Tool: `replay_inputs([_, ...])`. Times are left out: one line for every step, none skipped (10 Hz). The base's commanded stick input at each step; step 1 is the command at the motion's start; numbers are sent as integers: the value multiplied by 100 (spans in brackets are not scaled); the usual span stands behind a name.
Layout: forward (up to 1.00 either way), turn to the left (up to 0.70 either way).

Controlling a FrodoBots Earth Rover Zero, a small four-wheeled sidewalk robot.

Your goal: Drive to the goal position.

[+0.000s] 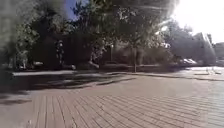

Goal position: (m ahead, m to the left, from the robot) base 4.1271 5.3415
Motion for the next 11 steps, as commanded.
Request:
replay_inputs([70,35])
replay_inputs([70,35])
replay_inputs([70,15])
replay_inputs([70,0])
replay_inputs([70,0])
replay_inputs([70,0])
replay_inputs([70,0])
replay_inputs([70,0])
replay_inputs([70,0])
replay_inputs([70,0])
replay_inputs([70,0])
